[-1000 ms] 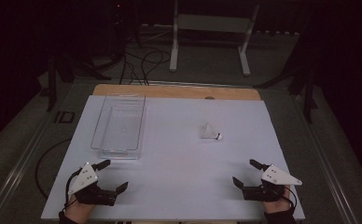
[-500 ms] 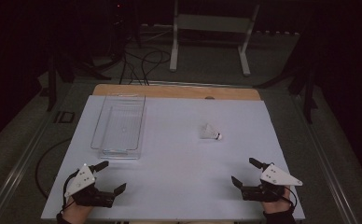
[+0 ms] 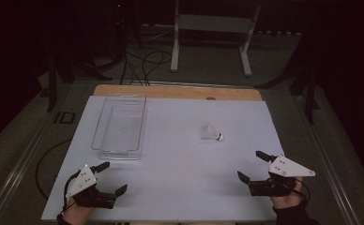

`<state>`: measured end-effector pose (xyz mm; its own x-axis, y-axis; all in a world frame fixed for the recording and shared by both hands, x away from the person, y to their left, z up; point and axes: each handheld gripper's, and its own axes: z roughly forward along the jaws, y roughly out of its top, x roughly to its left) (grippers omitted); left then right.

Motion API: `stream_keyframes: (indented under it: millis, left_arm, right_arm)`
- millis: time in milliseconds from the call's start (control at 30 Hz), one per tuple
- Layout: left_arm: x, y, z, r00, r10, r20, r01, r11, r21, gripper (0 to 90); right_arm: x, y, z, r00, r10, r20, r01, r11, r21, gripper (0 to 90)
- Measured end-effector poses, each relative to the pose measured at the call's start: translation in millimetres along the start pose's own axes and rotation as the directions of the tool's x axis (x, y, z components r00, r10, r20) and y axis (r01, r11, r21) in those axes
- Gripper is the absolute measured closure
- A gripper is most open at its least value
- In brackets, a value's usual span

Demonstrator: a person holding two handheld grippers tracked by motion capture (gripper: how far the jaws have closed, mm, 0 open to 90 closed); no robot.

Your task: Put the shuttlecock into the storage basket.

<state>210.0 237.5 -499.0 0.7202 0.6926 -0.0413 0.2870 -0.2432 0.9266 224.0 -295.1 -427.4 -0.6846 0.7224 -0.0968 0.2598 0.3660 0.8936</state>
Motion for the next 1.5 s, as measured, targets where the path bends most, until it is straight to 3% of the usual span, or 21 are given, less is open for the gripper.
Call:
stream_keyframes:
  millis: [133, 333, 433, 633, 867, 1100, 1267, 1500]
  left_arm:
    - [-1.5, 0.8, 0.8, 1.0, 0.003, 0.008, -0.003, 1.0, 0.0, 0.2]
    - [-1.0, 0.3, 1.0, 0.9999, 0.001, 0.011, -0.001, 1.0, 0.004, 0.2]
    - [-1.5, 0.6, 0.7, 0.9999, 0.002, 0.011, -0.002, 1.0, 0.003, 0.2]
    - [-1.4, 0.7, 0.4, 0.9999, 0.005, 0.012, -0.005, 1.0, 0.003, 0.2]
    - [-2.5, 1.8, 0.3, 0.9999, 0.007, 0.016, -0.007, 1.0, 0.002, 0.2]
    - [-1.9, 1.6, 0.0, 0.9999, 0.005, 0.013, -0.005, 1.0, 0.003, 0.2]
    - [-1.5, 1.3, 0.0, 0.9999, 0.006, 0.015, -0.006, 1.0, 0.003, 0.2]
    - [-1.3, 1.3, -0.1, 0.9999, 0.004, 0.016, -0.004, 1.0, 0.002, 0.2]
  right_arm:
    - [-6.5, 9.2, 1.2, 0.9995, -0.006, -0.03, 0.007, 0.999, 0.044, 7.5]
    - [-11.1, 17.3, 2.3, 0.9981, -0.01, -0.06, 0.013, 0.998, 0.054, 7.5]
    - [-12.6, 21.6, 4.3, 0.9969, -0.029, -0.073, 0.035, 0.996, 0.082, 7.5]
    - [-16.8, 24.6, 9.6, 0.9939, -0.023, -0.108, 0.036, 0.991, 0.126, 7.5]
    - [-20.3, 25.5, 19.5, 0.9859, -0.016, -0.166, 0.051, 0.976, 0.211, 7.6]
    - [-21.9, 23.8, 24.1, 0.9807, -0.015, -0.195, 0.063, 0.969, 0.239, 7.6]
    - [-26.1, 22.7, 28.9, 0.9772, -0.018, -0.212, 0.079, 0.955, 0.286, 7.6]
    - [-30.6, 19.3, 35.0, 0.9746, -0.01, -0.224, 0.08, 0.948, 0.308, 7.6]
